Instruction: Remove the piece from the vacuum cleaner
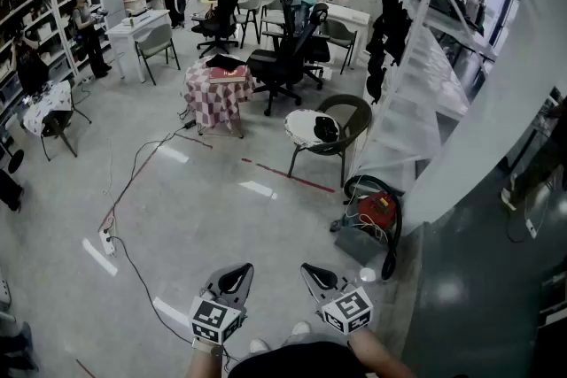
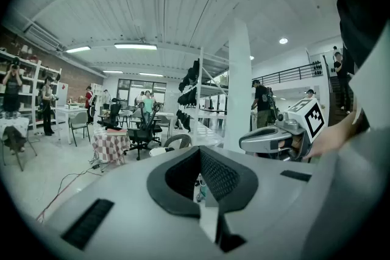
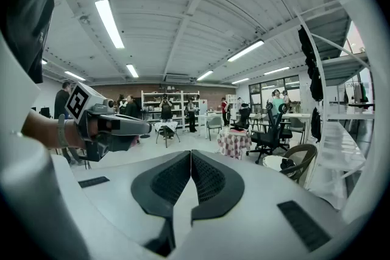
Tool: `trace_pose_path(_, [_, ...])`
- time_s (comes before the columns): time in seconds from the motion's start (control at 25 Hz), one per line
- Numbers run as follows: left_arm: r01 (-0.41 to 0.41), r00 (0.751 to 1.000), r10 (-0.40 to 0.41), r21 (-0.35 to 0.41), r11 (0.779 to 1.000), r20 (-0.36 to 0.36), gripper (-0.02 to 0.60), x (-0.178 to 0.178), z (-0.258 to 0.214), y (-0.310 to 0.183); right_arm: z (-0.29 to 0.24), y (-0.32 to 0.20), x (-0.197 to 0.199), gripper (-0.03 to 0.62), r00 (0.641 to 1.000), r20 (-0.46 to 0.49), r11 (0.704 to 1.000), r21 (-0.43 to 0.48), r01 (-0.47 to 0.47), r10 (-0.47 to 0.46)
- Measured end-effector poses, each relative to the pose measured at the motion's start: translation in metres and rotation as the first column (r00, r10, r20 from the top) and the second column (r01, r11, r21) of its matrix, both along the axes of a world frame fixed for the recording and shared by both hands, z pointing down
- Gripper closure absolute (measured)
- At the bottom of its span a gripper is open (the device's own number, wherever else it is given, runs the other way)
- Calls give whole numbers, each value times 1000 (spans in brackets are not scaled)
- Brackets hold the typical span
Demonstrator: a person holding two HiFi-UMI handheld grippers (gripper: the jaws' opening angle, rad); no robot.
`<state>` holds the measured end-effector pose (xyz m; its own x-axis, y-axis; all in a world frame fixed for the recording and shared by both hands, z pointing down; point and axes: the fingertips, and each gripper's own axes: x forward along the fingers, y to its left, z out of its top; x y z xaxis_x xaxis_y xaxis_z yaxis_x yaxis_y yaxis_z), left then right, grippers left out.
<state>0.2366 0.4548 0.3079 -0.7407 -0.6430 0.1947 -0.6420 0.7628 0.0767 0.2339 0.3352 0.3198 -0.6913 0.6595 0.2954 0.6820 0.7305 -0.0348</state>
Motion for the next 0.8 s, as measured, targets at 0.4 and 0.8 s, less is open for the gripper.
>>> trace_pose_path(0.4, [-1,1000,0,-42,999,-21,565,-40,-4,-80,-13,-75,-32,563,1000,9,998,-55,0,0])
trace_pose_path(0.8, [-27,996,20,-80,996,-87,565,-81,24,-141,12,-128,-66,563,1000,-23,997,-81,-4,2])
